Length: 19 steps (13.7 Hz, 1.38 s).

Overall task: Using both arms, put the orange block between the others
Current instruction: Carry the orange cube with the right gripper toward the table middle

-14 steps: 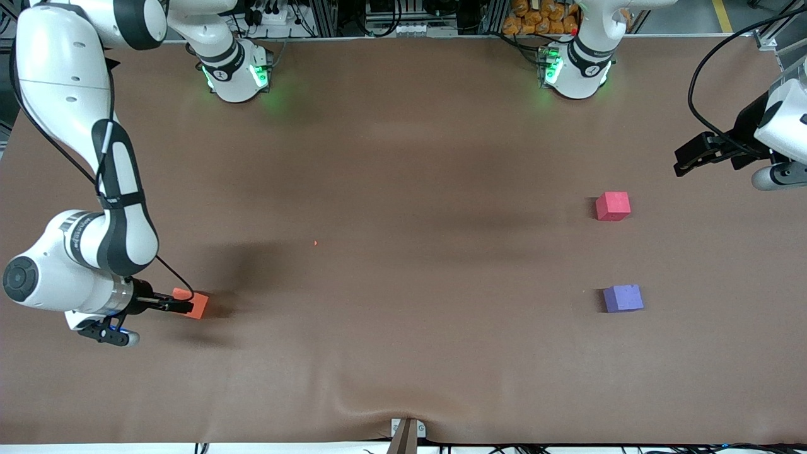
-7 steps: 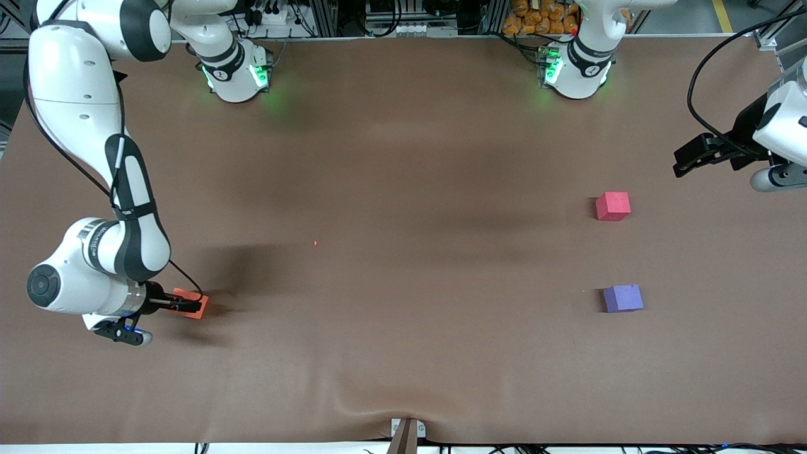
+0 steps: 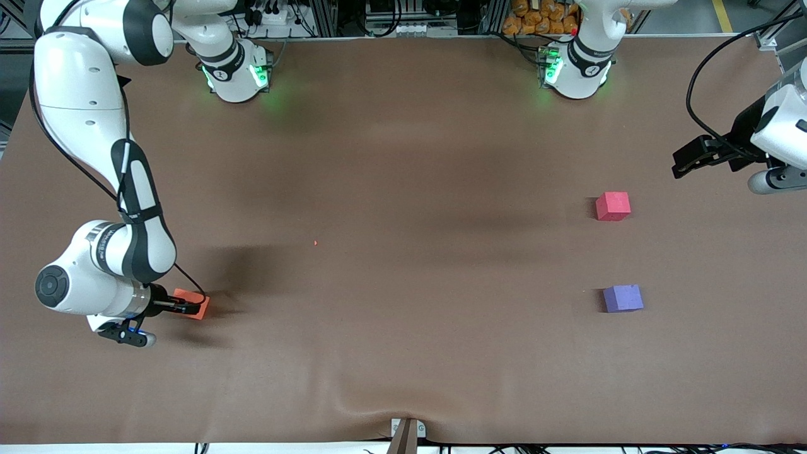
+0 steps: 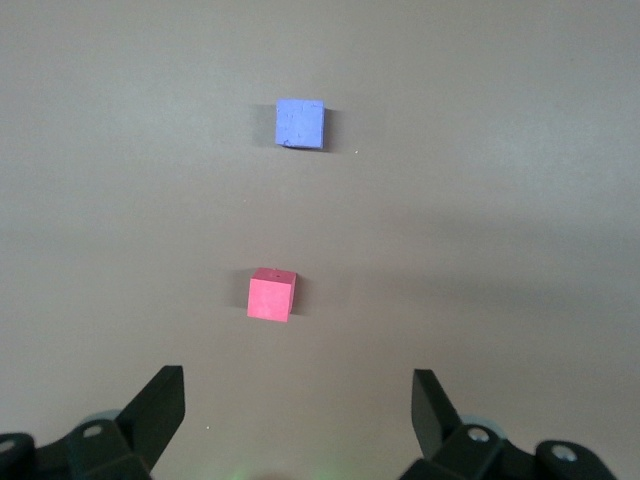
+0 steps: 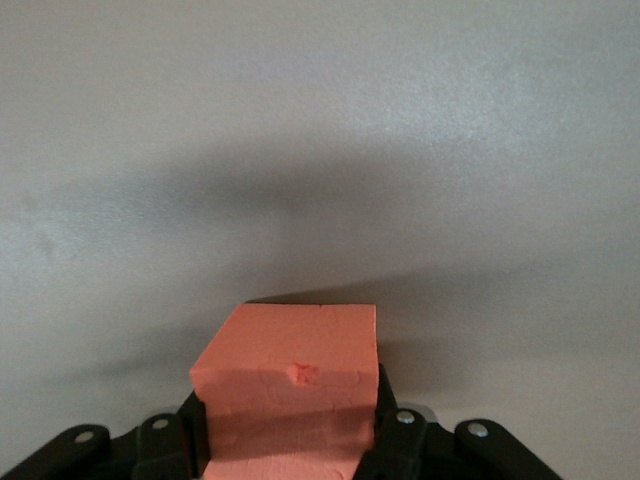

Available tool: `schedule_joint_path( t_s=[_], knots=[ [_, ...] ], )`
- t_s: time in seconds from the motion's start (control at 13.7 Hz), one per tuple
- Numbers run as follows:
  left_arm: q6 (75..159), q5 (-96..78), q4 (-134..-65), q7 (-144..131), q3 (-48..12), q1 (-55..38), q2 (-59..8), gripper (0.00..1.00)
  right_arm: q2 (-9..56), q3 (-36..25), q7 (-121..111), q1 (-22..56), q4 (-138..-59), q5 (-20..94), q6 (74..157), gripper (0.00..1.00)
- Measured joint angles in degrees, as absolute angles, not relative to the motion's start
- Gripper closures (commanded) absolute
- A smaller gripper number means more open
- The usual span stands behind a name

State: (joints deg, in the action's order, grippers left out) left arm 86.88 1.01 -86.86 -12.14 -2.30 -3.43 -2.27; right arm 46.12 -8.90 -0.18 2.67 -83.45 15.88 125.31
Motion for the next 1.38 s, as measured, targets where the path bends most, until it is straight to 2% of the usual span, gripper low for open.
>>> schedule_joint_path(
  t_s=[0.36,0.58,0.73,0.8,1.02,1.38],
  knots=[
    [86.88,1.01,-86.88,-12.14,-2.27,-3.4,-2.31,0.0,43.1,-7.27,-0.44,5.89,-80.57,16.65,122.25,0.63],
    [86.89,1.01,-86.88,-12.14,-2.25,-3.36,-2.31,0.0,39.21,-6.78,-0.22,13.5,-79.92,16.94,119.1,0.63],
    [86.89,1.01,-86.88,-12.14,-2.24,-3.35,-2.31,0.0,38.28,-6.61,2.47,20.65,-79.95,17.35,118.7,0.55],
    [86.89,1.01,-86.88,-12.14,-2.24,-3.34,-2.31,0.0,38.29,-6.62,5.49,24.32,-80.04,17.51,118.76,0.55],
    [86.89,1.01,-86.87,-12.13,-2.22,-3.23,-2.31,0.0,38.84,-6.65,11.19,32.71,-80.56,18.36,119.9,0.55],
    [86.89,1.01,-86.87,-11.61,-2.21,-3.11,-2.31,0.0,41.57,-6.67,21.3,41.57,-80.88,24.4,127.23,0.5]
  ],
)
